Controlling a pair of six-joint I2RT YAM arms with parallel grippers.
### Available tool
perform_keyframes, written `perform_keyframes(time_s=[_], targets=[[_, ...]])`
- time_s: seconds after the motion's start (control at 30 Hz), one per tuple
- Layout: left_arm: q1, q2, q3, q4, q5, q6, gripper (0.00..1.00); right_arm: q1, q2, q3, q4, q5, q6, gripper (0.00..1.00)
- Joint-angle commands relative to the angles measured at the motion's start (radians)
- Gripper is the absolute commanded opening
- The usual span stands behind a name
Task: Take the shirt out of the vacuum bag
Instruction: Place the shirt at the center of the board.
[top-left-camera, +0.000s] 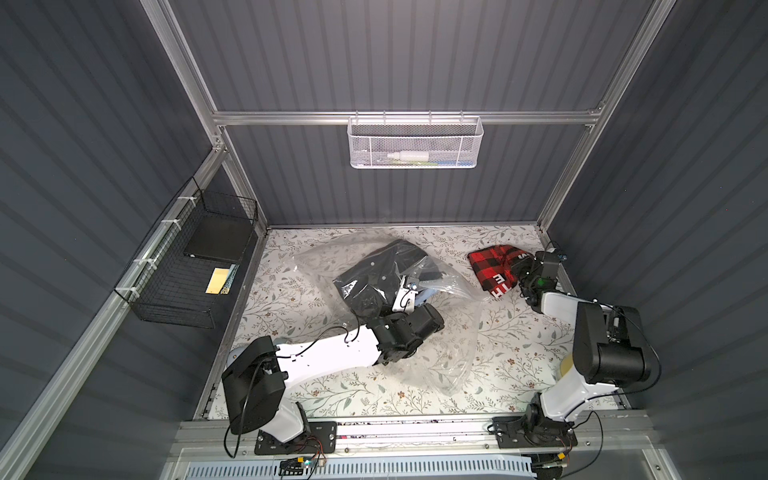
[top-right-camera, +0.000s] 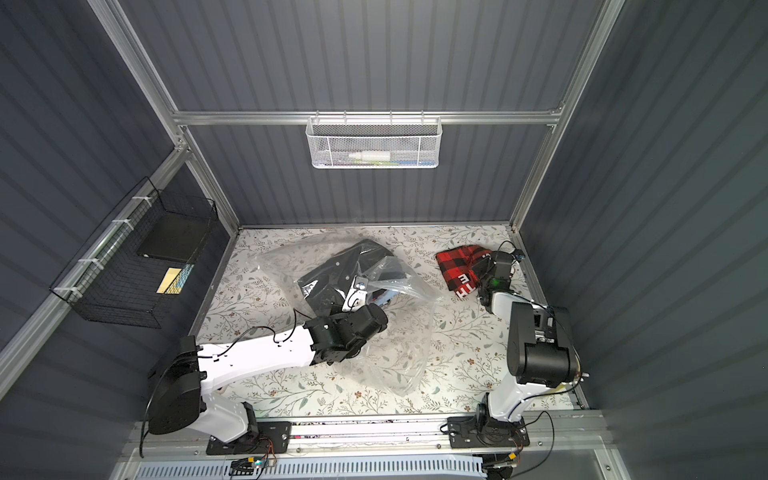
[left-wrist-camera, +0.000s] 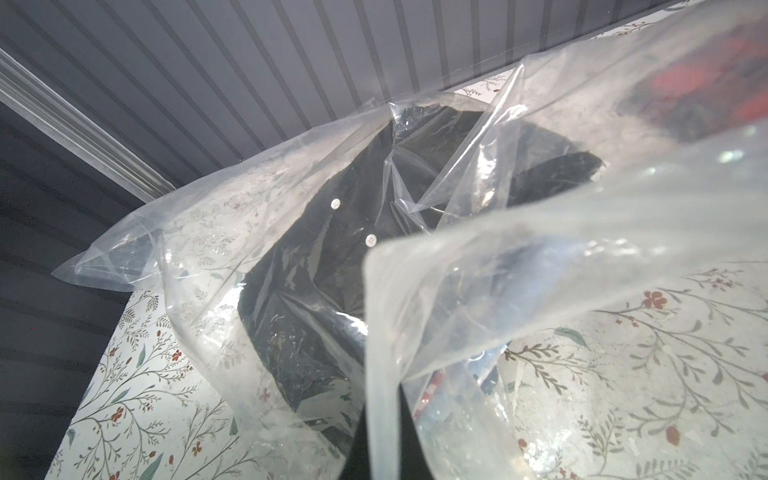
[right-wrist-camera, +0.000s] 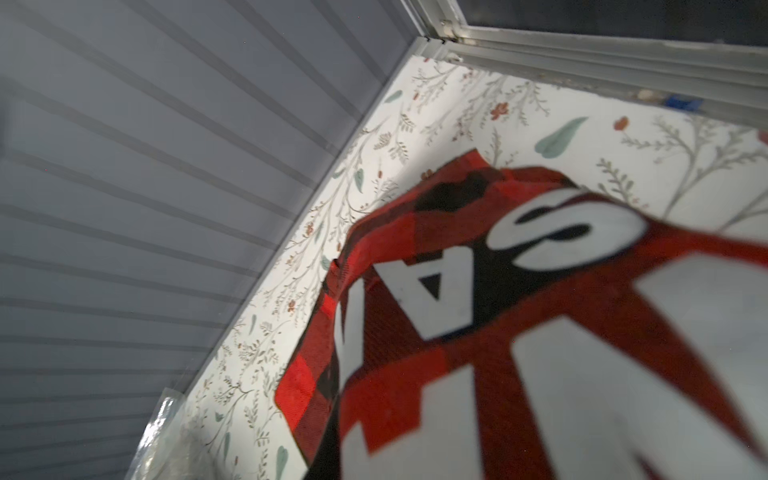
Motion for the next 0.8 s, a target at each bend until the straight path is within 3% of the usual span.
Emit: perform_keyframes(time_s=[0.0,0.2,0.6,0.77], targets=[[0.005,-0.015,-0.018,-0.039,0.007,-0.022,0.00,-0.001,0.026,-0.007,-0.064,0.056,0.017,0.00],[0.005,-0.007,-0.008,-0.043,0.009,-0.014,0.00,0.019,0.056,-0.005,-0.125,0.044,0.038,0.00],[0.005,-0.008,0.000,-0.051,0.007,-0.006,0.00,0.033,-0.019,-0.048,-0.202,0.050,0.085,0.40],[0.005,-0.006,0.004,-0.053,0.008,-0.001,0.00,0.033,-0.118,-0.107,-0.216,0.047,0.136,0.46]])
